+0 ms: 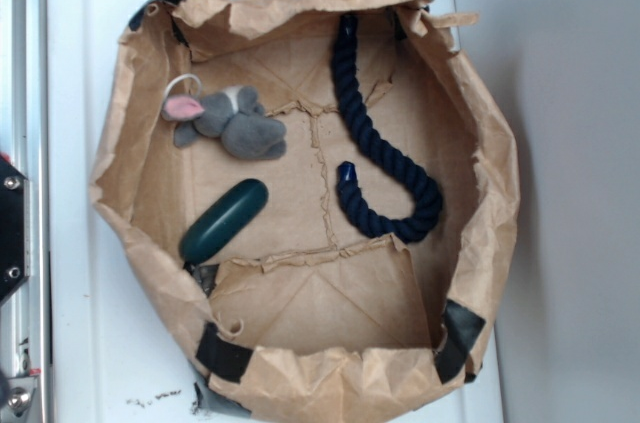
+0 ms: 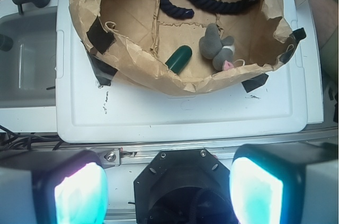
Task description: Grab the gray animal.
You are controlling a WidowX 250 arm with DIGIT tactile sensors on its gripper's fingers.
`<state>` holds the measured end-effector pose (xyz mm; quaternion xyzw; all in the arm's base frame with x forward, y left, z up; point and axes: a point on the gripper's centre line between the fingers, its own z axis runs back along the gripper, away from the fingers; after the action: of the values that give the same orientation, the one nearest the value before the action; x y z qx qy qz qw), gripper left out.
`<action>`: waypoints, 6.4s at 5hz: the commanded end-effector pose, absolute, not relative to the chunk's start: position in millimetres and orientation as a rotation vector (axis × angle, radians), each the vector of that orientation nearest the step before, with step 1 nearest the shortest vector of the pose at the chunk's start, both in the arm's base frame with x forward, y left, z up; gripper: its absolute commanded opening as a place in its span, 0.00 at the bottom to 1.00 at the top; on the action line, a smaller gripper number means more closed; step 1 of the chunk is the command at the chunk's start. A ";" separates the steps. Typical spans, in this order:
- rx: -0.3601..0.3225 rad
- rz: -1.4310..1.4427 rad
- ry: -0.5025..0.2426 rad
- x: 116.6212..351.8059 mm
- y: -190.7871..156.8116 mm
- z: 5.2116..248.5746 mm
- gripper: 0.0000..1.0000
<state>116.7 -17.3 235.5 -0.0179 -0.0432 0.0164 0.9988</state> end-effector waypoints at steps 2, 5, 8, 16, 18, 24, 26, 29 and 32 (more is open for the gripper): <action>-0.057 -0.048 -0.098 159.4 -21.8 222.2 1.00; -0.052 -0.297 -0.228 238.8 -10.3 182.3 1.00; -0.052 -0.297 -0.228 238.8 -10.3 182.3 1.00; 0.189 -0.390 -0.315 212.0 32.6 43.7 1.00; 0.202 -0.291 -0.328 237.8 17.2 39.9 1.00; 0.189 -0.221 -0.364 255.8 9.0 48.6 0.00; 0.109 -0.186 -0.291 262.1 10.6 87.7 0.00; 0.038 -0.208 -0.254 267.8 26.2 114.4 0.66; 0.149 -0.348 -0.201 273.3 32.1 55.8 1.00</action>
<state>265.2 31.5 48.5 0.0692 -0.0900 -0.1657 0.9796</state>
